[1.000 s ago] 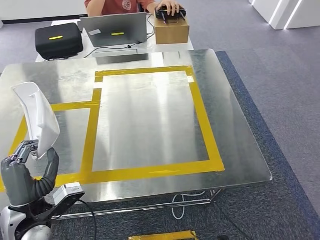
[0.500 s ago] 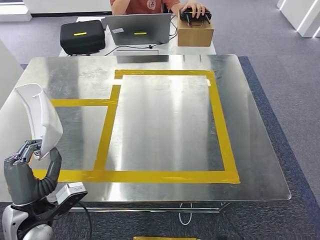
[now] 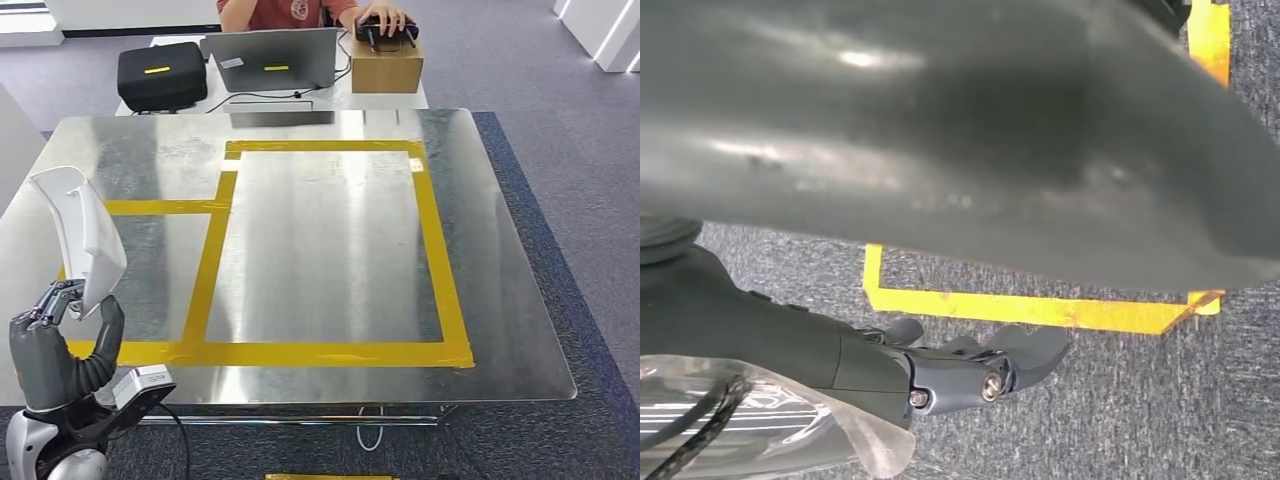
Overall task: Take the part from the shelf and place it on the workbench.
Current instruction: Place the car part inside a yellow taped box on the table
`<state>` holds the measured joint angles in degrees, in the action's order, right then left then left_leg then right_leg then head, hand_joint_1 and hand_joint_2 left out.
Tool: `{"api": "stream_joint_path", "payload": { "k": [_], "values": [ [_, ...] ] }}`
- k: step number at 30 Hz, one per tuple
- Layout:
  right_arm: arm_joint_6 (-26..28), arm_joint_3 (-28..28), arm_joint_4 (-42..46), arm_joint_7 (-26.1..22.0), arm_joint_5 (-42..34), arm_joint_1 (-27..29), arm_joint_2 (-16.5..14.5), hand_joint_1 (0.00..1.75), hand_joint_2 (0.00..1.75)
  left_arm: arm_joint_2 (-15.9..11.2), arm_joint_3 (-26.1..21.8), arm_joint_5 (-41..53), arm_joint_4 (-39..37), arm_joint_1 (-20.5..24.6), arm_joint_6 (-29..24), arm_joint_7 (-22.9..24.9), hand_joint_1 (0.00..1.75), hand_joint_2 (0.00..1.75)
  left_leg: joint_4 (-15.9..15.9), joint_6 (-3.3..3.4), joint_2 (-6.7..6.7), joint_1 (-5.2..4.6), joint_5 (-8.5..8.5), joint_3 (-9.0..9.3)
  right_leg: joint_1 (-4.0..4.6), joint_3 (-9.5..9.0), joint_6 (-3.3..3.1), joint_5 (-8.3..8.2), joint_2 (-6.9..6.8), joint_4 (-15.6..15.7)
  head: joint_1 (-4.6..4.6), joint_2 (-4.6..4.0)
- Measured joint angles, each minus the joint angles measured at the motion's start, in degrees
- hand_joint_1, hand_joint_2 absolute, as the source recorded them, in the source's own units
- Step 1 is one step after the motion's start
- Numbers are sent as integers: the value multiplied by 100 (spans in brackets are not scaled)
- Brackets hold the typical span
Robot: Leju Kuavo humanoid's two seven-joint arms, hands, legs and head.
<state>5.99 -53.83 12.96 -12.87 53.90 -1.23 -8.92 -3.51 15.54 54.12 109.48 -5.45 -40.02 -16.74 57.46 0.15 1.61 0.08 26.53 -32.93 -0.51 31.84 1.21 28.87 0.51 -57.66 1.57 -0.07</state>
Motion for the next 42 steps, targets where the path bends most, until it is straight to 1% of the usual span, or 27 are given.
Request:
{"api": "stream_joint_path", "payload": {
  "k": [10, 14, 16, 18, 22, 25, 29, 42],
  "values": [
    [-57, -7, 0, -1, 10, -3, 0, 0, 0, -7, 0, 30, -19, 18, 23, 38, 175, 175, 8, 5, 0, -22, 7, -3, -21, -9, 4, -3, -2, 12, 1, -2],
    [-102, -8, 0, -6, 60, -8, 0, 0, 0, -38, -1, 144, -155, 108, 219, 178, 175, 175, 13, 10, 0, -27, 10, -3, -25, -10, 7, -4, -3, 14, 1, 1],
    [-152, -7, 0, -13, 105, -19, 1, 0, 0, -69, -8, 348, -393, 228, 510, 468, 175, 175, 14, 10, 0, -27, 10, -3, -26, -11, 7, -4, -5, 15, 2, 1],
    [-197, -7, 0, -17, 153, -40, 2, 0, 0, -103, -34, 472, -817, 393, 693, 701, 175, 175, 15, 10, -1, -27, 10, -3, -26, -12, 8, -8, -2, 15, 1, 1],
    [-236, -7, 0, -18, 212, -59, 3, 0, 0, -175, -151, 486, -1670, 681, 685, 767, 175, 175, 15, 12, -4, -26, 7, -2, -24, -11, 9, -14, 1, 14, 0, 0],
    [-240, -7, 0, -21, 243, -63, 4, 0, 0, -206, -229, 521, -2040, 779, 687, 822, 175, 175, 15, 12, -4, -26, 6, -3, -24, -10, 9, -13, 1, 13, 0, 0],
    [-249, -7, 0, -24, 255, -65, 4, 0, 0, -235, -302, 559, -2251, 842, 705, 896, 175, 175, 15, 12, -4, -26, 7, -6, -24, -9, 9, -12, 0, 13, 2, -1],
    [-275, -8, 0, -46, 295, -69, 4, 0, 0, -309, -430, 736, -2556, 956, 704, 1003, 175, 175, 16, 13, -4, -27, 8, -7, -25, -9, 10, -12, 0, 15, 0, -1]
  ]
}}
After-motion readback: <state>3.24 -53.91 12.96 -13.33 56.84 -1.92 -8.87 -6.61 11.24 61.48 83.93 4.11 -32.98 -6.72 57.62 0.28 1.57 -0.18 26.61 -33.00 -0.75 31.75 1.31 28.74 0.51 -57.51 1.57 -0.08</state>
